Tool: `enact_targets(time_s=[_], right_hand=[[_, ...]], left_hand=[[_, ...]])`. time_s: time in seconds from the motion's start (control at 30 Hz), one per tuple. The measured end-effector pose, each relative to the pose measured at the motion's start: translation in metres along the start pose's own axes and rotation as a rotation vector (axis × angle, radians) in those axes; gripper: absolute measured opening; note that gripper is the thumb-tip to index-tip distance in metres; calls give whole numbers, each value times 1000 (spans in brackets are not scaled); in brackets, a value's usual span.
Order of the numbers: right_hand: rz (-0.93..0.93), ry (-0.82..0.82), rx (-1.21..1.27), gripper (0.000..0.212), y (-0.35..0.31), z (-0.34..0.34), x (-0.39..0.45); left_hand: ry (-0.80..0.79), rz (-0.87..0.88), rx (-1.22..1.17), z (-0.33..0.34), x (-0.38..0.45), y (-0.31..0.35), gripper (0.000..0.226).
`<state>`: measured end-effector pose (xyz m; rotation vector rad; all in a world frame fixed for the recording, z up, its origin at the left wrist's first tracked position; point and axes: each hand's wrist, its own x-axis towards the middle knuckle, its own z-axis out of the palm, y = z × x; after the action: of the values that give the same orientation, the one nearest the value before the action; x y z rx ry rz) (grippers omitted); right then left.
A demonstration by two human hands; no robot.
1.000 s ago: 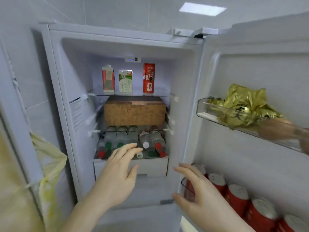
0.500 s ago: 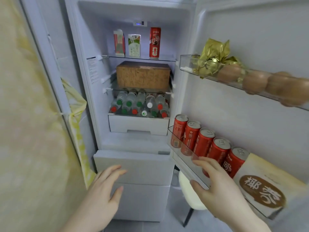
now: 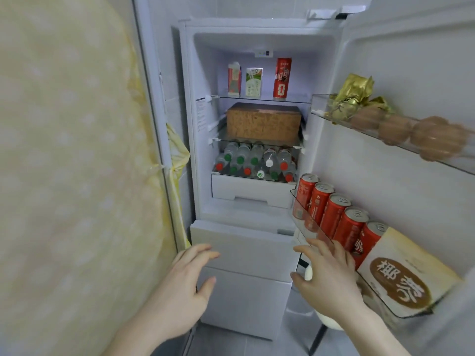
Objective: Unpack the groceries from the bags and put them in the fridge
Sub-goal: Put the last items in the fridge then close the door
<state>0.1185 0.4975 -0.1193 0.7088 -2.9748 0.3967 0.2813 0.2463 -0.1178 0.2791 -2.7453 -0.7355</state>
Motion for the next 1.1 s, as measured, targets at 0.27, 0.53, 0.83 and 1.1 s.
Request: enact_targets(time_s=[0.27,0.53,0.83,1.1], right_hand=[[-74,-13,191,47,-77,13,1],[-123,-53,366,48,-147,22,-25],[-154,-137,271,58,-170,15,-25],[-491,64,399,40,-194,7,-50]], left_hand=[[-18,-35,-3,-32,-38,-28,44],[24,-54,-21,-73,-65,-56,44],[4,-31,-26,-82,-78,-75,43],[36,-6,-76,-88,-68,-73,40]])
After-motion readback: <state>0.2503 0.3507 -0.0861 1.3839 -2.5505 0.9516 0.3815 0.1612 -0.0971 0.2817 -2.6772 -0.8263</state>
